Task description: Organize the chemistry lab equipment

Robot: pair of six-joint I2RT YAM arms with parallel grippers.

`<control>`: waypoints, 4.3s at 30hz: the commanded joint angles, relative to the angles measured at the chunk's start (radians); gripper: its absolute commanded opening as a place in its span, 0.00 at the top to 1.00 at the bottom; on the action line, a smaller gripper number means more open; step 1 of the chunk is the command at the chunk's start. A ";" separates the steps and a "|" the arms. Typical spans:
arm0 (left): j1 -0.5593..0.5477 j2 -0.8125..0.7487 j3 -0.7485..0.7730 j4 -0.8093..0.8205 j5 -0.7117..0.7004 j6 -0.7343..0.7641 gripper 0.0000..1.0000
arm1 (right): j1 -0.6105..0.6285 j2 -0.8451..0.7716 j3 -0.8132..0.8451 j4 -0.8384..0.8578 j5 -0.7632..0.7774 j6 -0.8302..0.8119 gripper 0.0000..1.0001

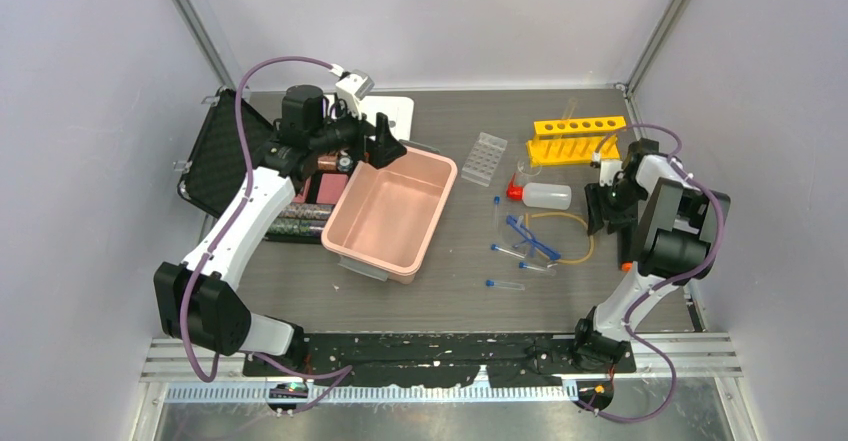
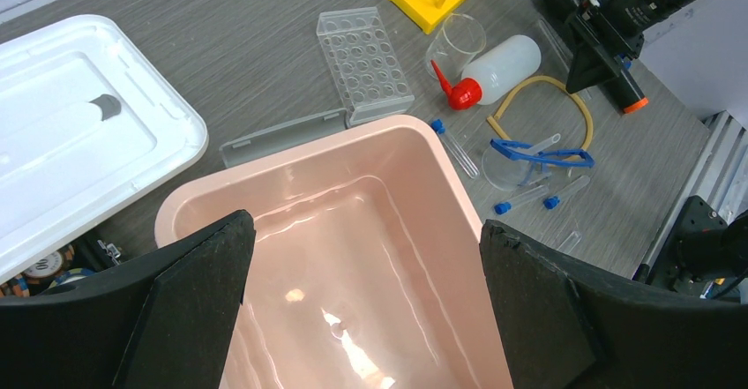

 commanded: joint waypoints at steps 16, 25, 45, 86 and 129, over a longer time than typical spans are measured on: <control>0.005 0.015 0.031 0.054 0.024 -0.024 0.00 | -0.053 -0.035 0.073 0.048 -0.029 0.126 0.63; 0.005 0.024 0.033 0.059 0.022 -0.036 0.00 | -0.040 -0.047 0.057 0.095 0.053 0.161 0.49; 0.005 0.032 0.044 0.057 0.022 -0.044 0.00 | -0.026 0.044 0.038 0.110 -0.015 0.210 0.68; -0.409 -0.018 0.092 -0.336 0.023 1.749 0.38 | 0.764 -0.130 0.468 -0.157 -0.982 0.384 0.95; -0.194 -0.012 0.086 0.351 0.204 0.108 1.00 | 0.621 -0.318 0.598 0.475 -0.753 0.807 0.22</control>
